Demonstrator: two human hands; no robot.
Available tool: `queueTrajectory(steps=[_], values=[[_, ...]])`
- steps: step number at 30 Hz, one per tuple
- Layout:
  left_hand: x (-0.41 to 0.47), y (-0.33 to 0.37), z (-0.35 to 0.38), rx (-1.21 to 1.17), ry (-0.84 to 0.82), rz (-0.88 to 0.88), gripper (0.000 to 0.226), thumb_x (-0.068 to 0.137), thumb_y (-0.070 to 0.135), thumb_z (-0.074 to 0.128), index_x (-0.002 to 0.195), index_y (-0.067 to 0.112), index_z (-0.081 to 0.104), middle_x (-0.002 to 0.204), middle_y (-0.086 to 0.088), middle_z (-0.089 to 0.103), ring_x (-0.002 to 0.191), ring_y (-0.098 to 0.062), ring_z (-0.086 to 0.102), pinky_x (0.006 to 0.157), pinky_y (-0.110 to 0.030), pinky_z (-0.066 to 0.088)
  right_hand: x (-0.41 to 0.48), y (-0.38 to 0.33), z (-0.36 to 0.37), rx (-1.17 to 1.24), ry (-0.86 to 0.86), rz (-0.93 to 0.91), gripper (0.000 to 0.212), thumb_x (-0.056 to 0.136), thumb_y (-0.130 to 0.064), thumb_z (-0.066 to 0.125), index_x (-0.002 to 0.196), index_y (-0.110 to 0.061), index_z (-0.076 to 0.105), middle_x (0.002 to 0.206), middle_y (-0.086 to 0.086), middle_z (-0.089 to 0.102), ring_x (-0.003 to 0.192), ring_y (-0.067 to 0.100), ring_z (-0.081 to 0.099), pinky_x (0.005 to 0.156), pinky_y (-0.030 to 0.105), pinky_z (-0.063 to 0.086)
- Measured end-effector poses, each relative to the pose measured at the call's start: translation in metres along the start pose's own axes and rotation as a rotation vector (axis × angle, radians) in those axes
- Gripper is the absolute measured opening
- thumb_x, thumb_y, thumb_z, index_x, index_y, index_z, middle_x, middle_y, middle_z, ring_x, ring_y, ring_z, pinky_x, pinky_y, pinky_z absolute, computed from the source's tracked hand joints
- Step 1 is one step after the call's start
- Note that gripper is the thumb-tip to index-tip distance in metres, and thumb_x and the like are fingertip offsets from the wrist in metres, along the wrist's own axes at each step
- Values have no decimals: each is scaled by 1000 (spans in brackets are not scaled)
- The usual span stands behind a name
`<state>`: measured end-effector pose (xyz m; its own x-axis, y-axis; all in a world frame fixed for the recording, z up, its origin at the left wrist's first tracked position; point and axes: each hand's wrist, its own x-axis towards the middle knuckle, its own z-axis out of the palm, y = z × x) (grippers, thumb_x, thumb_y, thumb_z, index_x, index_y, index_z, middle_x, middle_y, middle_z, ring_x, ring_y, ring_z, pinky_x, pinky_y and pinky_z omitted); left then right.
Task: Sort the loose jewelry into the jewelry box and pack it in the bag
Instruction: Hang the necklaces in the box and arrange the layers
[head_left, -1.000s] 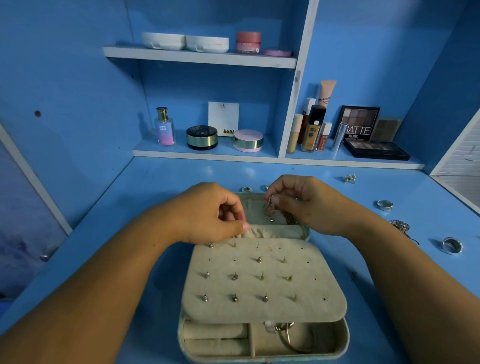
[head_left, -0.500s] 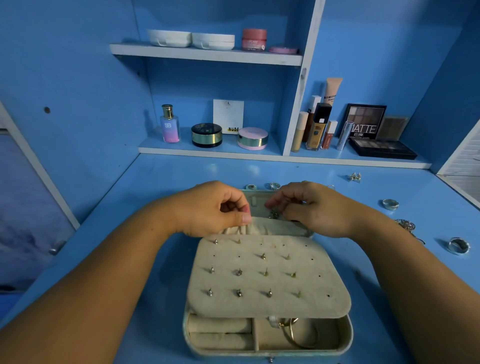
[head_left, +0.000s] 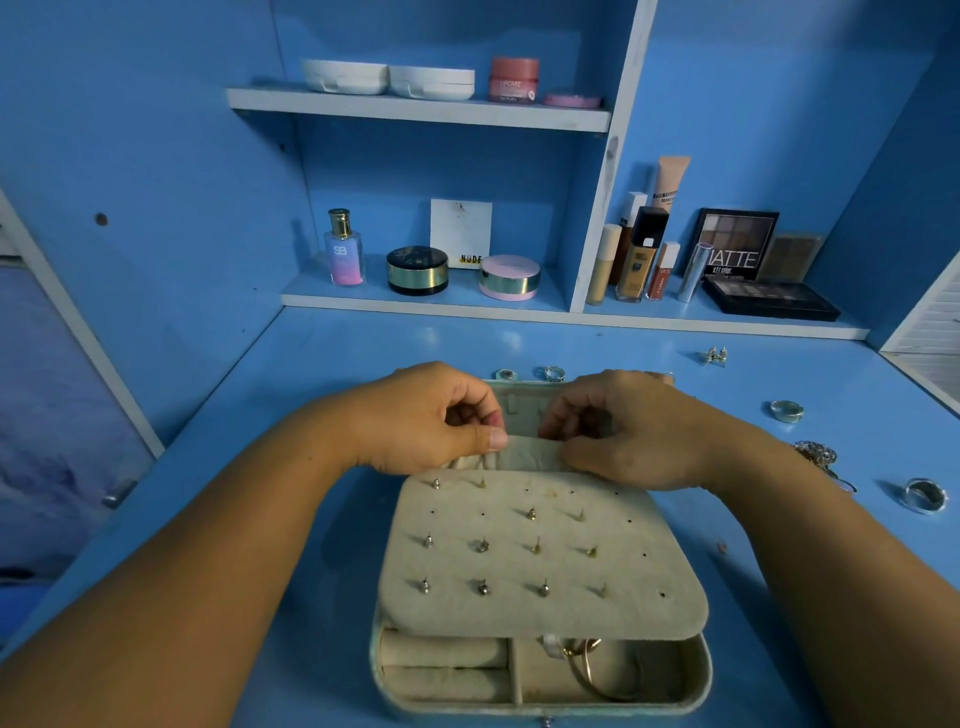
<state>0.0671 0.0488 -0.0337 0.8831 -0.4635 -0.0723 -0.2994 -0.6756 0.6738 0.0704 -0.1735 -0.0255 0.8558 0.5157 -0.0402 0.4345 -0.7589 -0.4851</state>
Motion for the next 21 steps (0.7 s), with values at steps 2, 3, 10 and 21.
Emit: queueTrajectory(steps=[2,3,10,21], values=[[0,0,0,9,2,-4,12,90,32,67,78,33,65,75,12,63,65,2,53,66,-16,44,-1,-2,0,20,-42,-29,5,80,-31,64,77,-31,67,68,-15,63,64,-2,55,74,25,35],[0,1,0,17,3,-7,12,90,32,67,78,33,65,75,12,63,62,5,52,63,-13,42,-1,-2,0,29,-41,-39,5,80,-31,64,76,-30,67,67,-14,63,62,-2,55,70,21,34],[1,2,2,104,31,-9,11,88,33,69,78,30,67,75,7,64,52,6,51,53,-6,35,3,6,0,42,-25,-52,7,84,-33,65,81,-32,71,76,-15,68,70,0,59,68,19,39],[3,-5,3,306,200,41,81,75,54,75,146,37,39,136,22,48,125,1,45,102,-18,33,-1,56,-34,-16,422,201,9,88,-31,60,83,-30,67,82,-11,65,69,8,58,56,22,43]])
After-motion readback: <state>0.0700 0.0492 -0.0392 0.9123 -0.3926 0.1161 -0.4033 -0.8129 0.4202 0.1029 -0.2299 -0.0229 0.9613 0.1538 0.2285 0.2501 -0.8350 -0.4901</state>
